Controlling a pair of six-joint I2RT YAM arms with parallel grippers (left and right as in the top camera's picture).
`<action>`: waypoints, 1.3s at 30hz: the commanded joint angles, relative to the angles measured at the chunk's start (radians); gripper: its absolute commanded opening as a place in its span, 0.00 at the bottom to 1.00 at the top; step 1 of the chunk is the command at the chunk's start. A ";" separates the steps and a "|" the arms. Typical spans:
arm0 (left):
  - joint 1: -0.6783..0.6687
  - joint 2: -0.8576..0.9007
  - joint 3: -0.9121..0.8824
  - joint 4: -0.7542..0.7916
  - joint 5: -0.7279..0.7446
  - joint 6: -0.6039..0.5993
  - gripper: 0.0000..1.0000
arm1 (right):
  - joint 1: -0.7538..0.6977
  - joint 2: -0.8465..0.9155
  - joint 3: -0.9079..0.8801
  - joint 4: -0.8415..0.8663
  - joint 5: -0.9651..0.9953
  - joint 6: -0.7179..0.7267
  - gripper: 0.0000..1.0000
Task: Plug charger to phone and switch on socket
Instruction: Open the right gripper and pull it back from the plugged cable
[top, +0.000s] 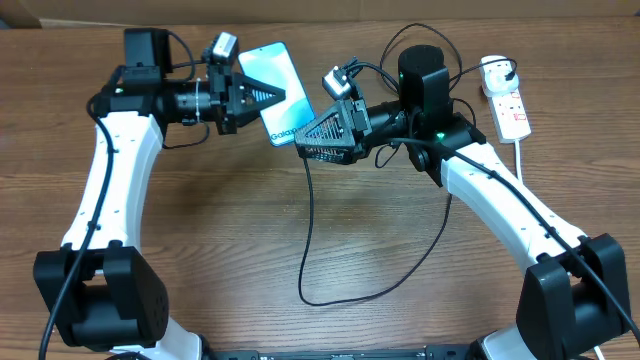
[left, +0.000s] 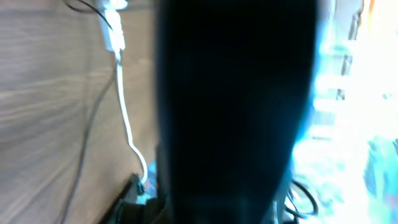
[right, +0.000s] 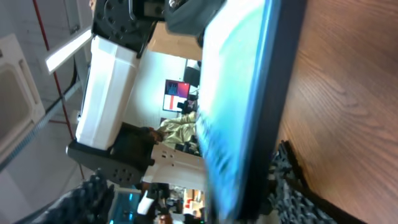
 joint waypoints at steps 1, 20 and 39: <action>0.035 -0.011 0.002 0.008 -0.034 0.028 0.04 | -0.007 -0.001 0.014 0.005 -0.021 -0.003 0.84; 0.046 -0.011 0.002 -0.007 -0.343 0.133 0.04 | -0.007 -0.001 0.014 -0.448 0.459 -0.233 0.98; -0.070 0.044 0.000 -0.130 -0.675 0.256 0.04 | -0.007 -0.001 0.014 -0.795 1.005 -0.282 1.00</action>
